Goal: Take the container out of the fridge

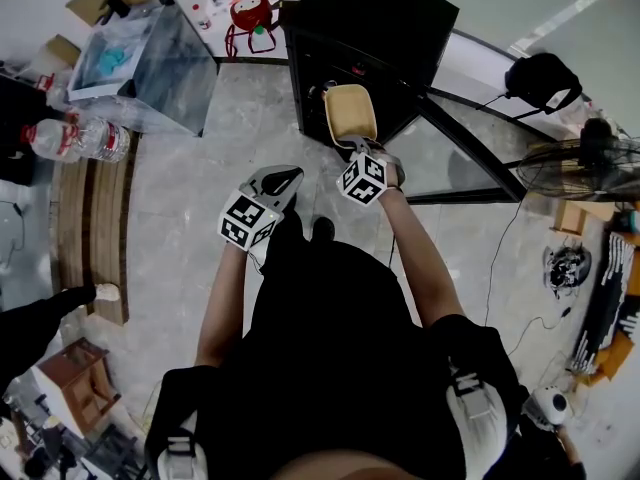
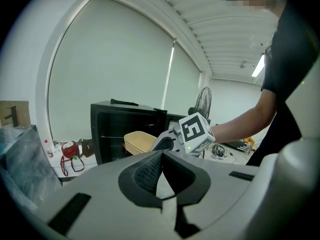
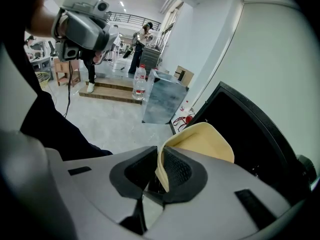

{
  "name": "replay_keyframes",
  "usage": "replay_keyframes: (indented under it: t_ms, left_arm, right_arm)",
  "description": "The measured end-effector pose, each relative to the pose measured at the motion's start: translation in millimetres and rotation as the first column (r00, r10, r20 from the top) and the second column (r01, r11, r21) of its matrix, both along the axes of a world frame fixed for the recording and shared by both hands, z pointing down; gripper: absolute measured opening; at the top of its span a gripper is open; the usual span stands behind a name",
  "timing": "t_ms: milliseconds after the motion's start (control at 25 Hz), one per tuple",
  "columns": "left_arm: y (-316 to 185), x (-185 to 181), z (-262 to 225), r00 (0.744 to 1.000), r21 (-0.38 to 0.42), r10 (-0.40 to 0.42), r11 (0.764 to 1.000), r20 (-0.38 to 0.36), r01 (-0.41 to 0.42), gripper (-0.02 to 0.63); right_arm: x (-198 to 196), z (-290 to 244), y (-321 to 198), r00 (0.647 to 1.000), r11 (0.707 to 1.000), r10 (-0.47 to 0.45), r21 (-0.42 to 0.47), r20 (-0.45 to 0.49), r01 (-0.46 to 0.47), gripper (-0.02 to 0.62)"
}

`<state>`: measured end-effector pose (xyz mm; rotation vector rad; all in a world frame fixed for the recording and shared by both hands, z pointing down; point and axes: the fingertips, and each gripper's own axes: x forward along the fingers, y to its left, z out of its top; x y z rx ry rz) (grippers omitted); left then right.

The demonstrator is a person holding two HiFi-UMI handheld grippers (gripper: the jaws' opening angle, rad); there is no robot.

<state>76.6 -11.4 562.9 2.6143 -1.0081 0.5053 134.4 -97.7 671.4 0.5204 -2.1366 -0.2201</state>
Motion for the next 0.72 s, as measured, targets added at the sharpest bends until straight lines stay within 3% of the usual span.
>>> replay_keyframes:
  t_ms: [720]
  left_arm:
    - [-6.4, -14.0, 0.1, 1.000, -0.001, 0.001, 1.000, -0.001, -0.001, 0.012]
  right_arm:
    - [-7.5, 4.3, -4.9, 1.000, 1.000, -0.001, 0.010, -0.024, 0.001, 0.040]
